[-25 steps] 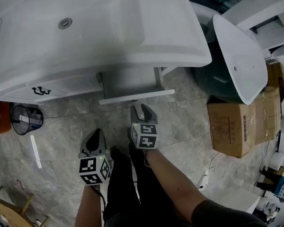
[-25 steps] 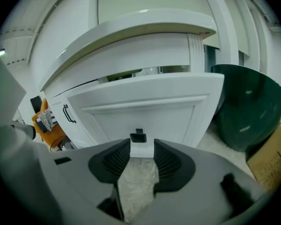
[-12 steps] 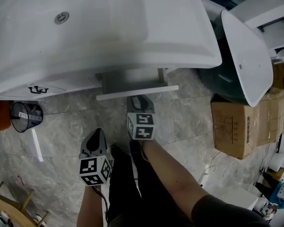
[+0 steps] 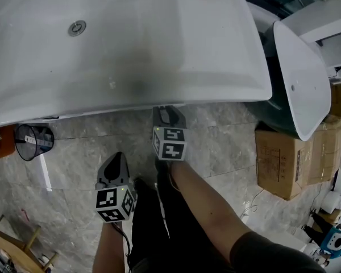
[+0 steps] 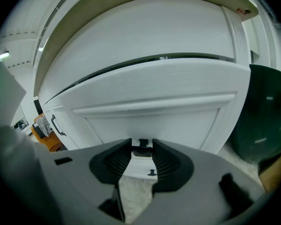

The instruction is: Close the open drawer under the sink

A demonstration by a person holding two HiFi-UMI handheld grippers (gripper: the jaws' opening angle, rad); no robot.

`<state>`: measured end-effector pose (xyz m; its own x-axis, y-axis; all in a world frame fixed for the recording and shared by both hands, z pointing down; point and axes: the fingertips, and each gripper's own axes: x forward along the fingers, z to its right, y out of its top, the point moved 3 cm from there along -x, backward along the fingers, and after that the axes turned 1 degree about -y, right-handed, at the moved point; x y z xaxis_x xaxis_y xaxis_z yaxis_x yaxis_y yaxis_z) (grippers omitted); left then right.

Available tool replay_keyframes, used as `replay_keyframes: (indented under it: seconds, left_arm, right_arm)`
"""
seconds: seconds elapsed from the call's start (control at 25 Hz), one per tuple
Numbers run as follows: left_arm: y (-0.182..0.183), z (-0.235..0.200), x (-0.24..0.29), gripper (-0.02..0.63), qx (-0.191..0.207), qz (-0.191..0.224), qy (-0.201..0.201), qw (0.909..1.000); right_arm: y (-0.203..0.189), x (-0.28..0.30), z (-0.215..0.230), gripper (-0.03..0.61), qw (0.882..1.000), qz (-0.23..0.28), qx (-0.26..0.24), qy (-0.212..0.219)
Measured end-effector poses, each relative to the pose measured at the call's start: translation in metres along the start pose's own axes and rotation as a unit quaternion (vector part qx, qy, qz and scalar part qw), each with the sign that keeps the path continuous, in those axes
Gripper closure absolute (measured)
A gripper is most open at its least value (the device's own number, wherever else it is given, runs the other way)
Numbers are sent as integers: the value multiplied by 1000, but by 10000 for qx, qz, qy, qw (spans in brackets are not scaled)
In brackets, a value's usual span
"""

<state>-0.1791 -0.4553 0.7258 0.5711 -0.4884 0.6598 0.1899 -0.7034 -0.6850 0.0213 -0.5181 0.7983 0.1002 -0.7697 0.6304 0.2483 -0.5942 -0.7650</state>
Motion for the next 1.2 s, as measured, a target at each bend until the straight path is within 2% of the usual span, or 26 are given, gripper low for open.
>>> replay_keyframes:
  seconds: [0.28, 0.76, 0.96, 1.2]
  left_arm:
    - [15, -5, 7, 598, -50, 18, 35, 10000]
    - [23, -10, 0, 598, -78, 133, 31, 9999]
    - [33, -6, -23, 598, 24, 280, -72, 9996]
    - [51, 3, -85, 598, 172, 472, -271, 9984]
  right_arm:
    - [17, 18, 2, 437, 9999, -78, 60, 54]
    - [19, 12, 3, 437, 9999, -96, 42, -85]
    - [21, -29, -7, 437, 9999, -87, -58, -53]
    - [39, -120, -30, 437, 9998, 128, 66, -98]
